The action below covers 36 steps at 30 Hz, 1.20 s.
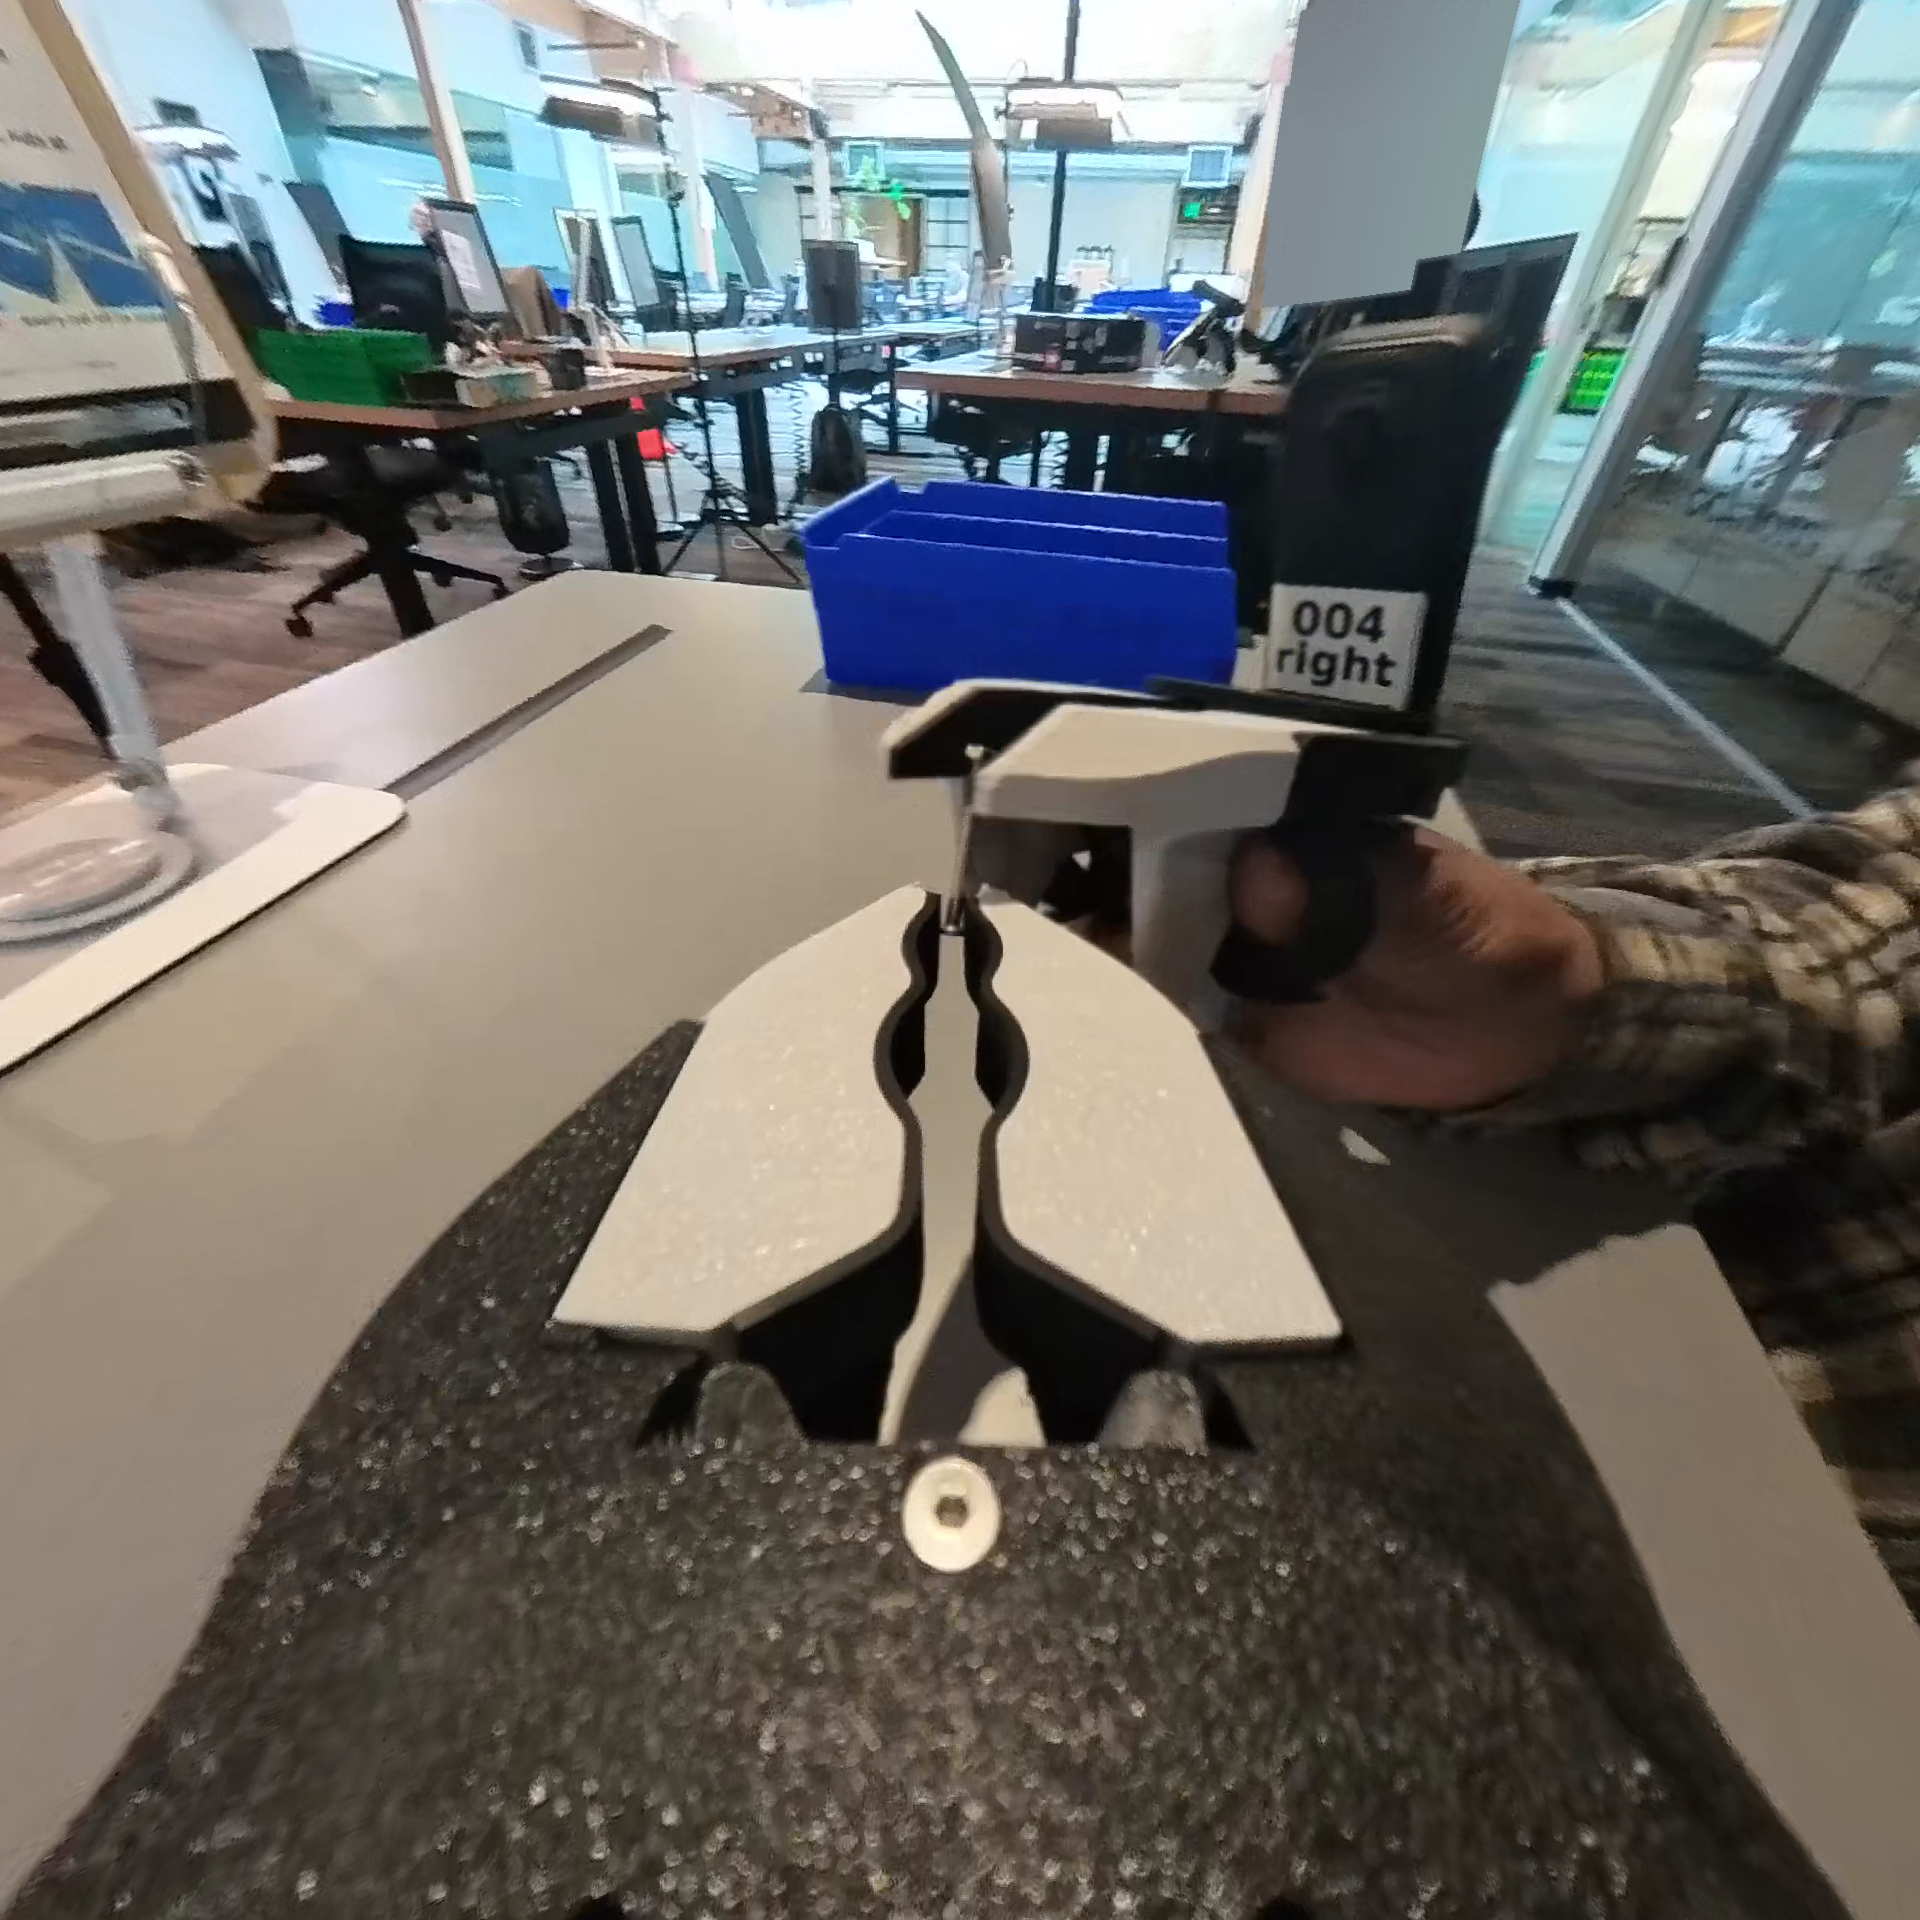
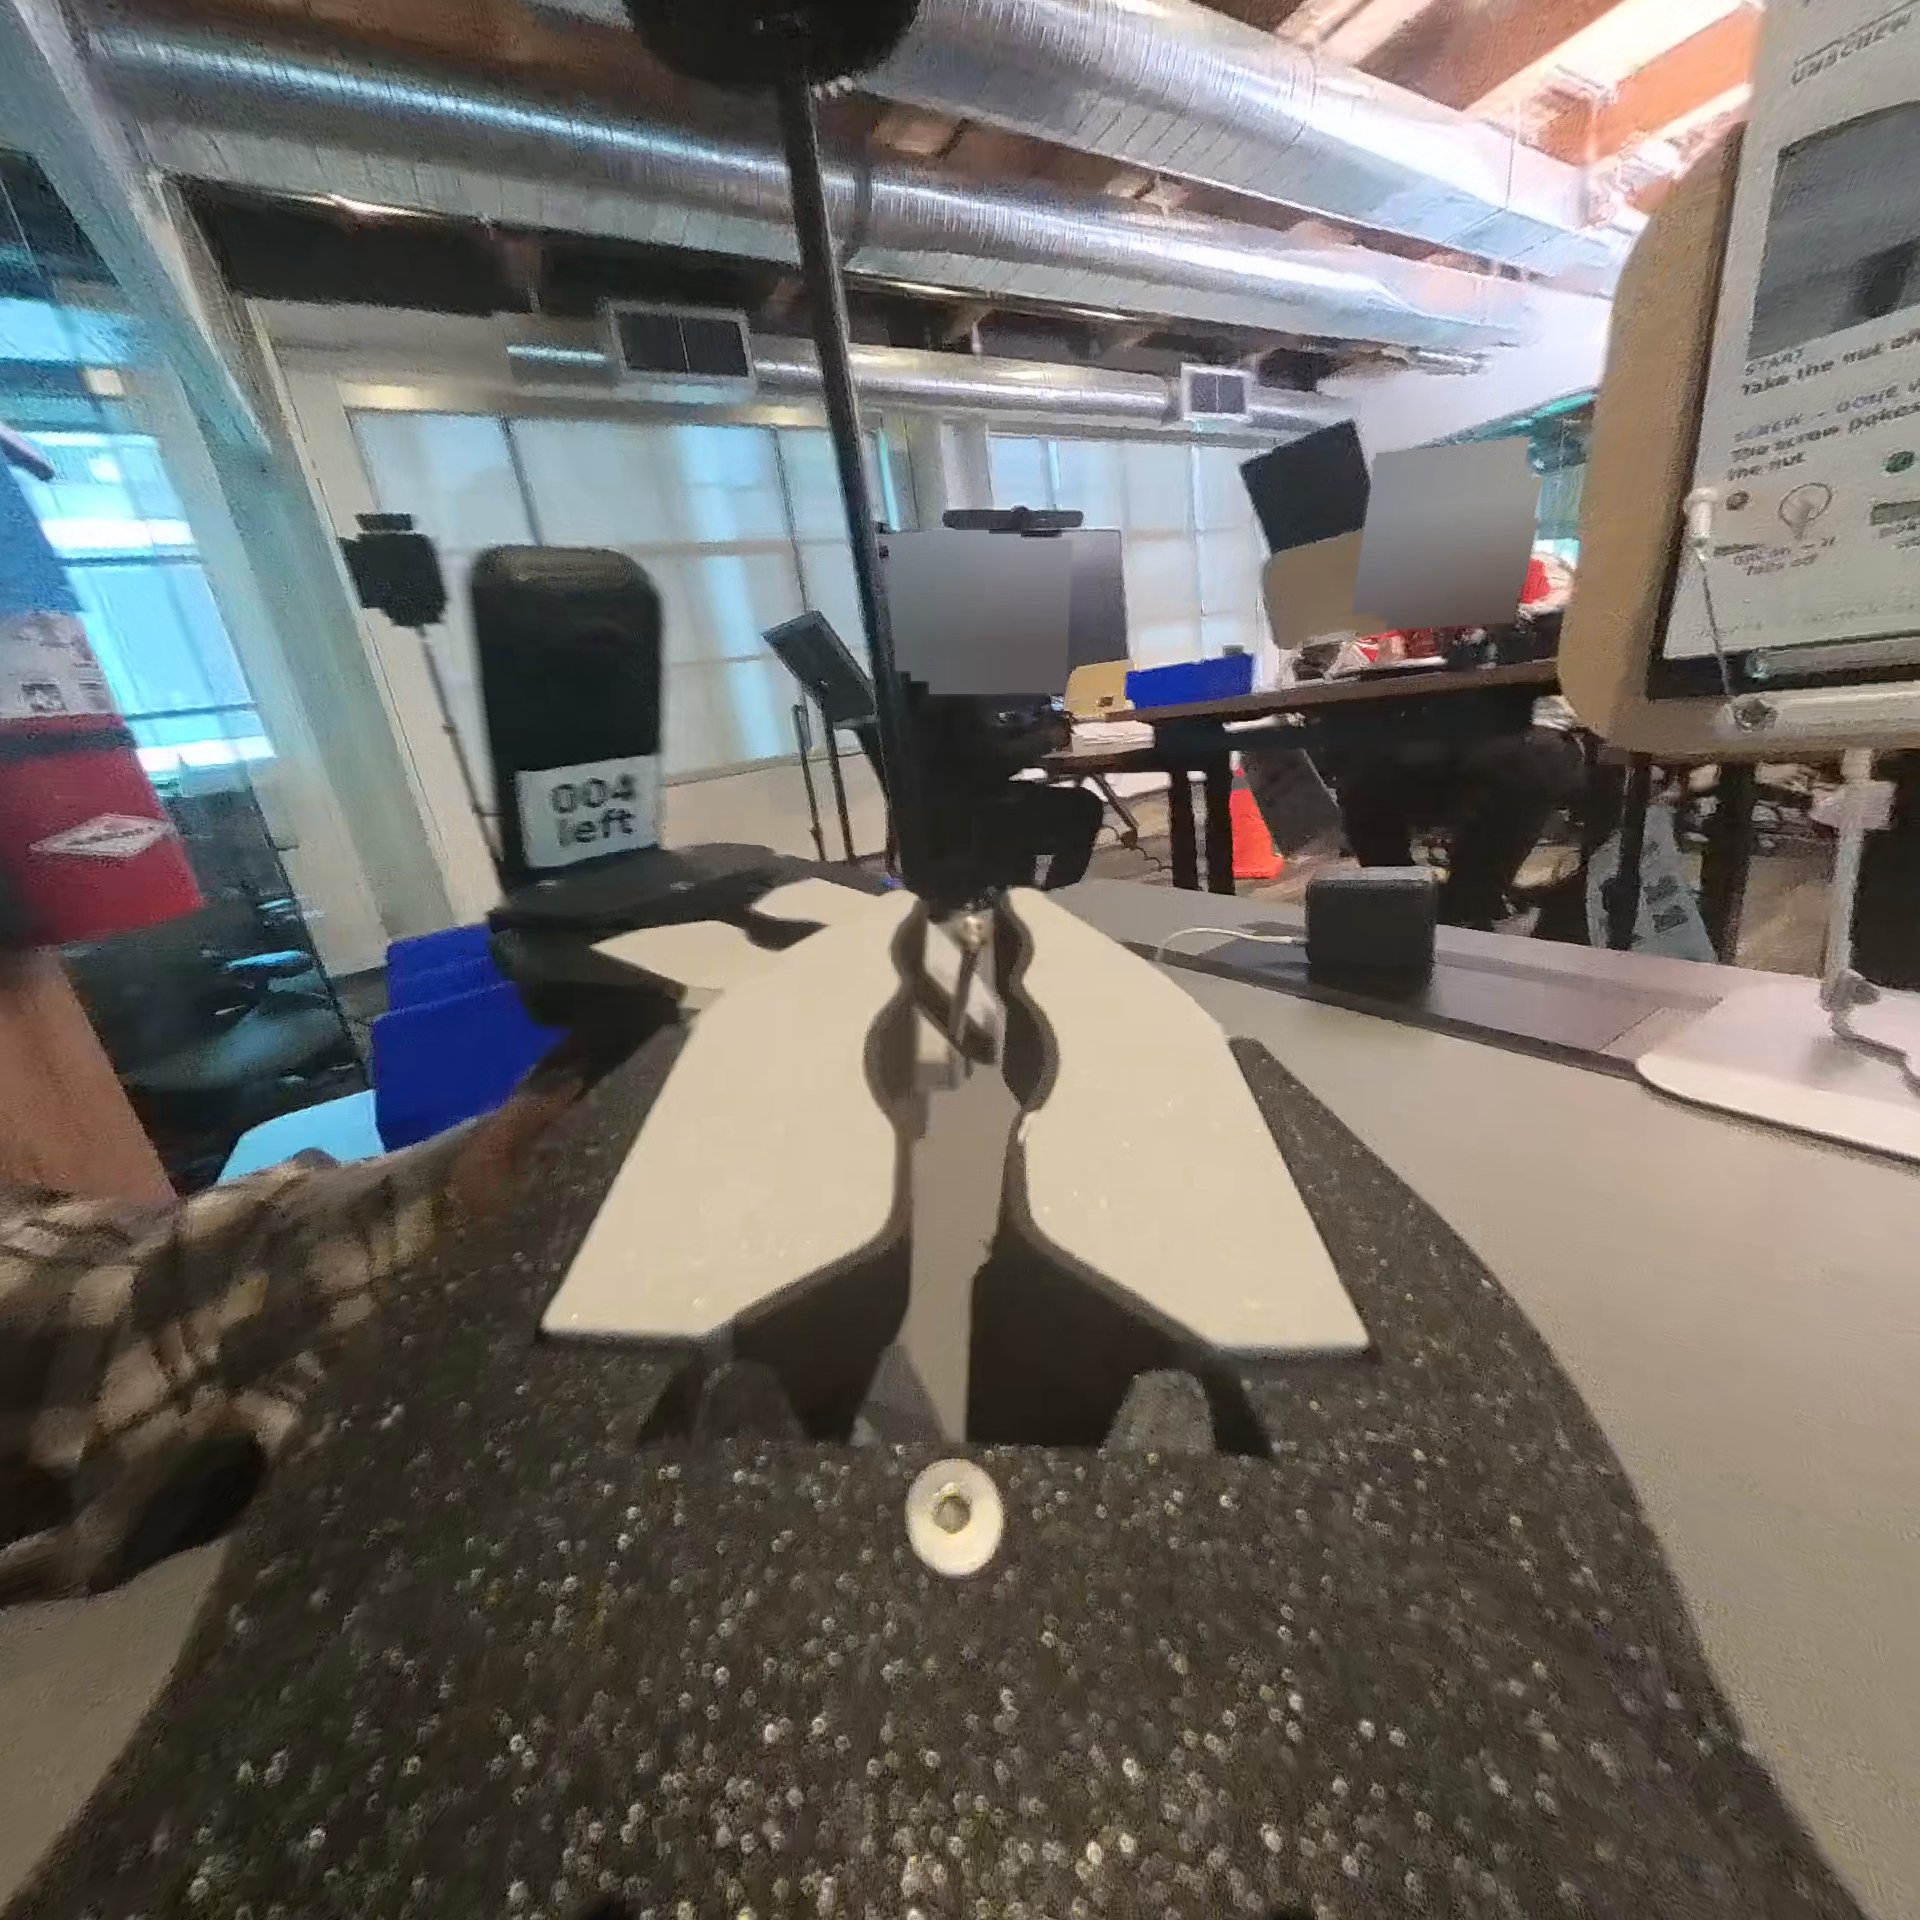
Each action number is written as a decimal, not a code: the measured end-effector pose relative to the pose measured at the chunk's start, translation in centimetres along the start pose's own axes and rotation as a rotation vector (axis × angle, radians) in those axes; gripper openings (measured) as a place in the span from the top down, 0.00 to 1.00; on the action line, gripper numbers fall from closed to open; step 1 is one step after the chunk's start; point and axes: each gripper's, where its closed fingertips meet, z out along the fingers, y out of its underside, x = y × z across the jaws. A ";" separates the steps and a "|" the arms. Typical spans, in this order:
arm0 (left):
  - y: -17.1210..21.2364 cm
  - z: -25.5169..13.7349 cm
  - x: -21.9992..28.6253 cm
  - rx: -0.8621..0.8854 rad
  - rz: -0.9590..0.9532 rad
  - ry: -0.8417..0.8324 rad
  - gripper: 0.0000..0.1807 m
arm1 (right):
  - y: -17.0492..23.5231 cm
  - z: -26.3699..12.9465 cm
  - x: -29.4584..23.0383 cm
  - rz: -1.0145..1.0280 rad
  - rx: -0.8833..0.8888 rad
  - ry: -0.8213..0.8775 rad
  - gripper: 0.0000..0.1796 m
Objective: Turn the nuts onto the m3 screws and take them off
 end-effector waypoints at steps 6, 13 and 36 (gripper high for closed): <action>-0.3 -0.3 0.9 0.044 -0.078 0.149 0.98 | -0.9 -0.8 -0.6 -0.084 -0.053 -0.369 0.89; -0.2 -0.5 1.8 0.062 -0.091 0.254 0.98 | -1.2 -1.6 -1.8 -0.124 -0.073 -0.672 0.90; 0.5 -0.2 -0.6 0.012 -0.038 0.018 0.98 | 0.2 0.9 0.0 -0.032 0.025 -0.149 0.86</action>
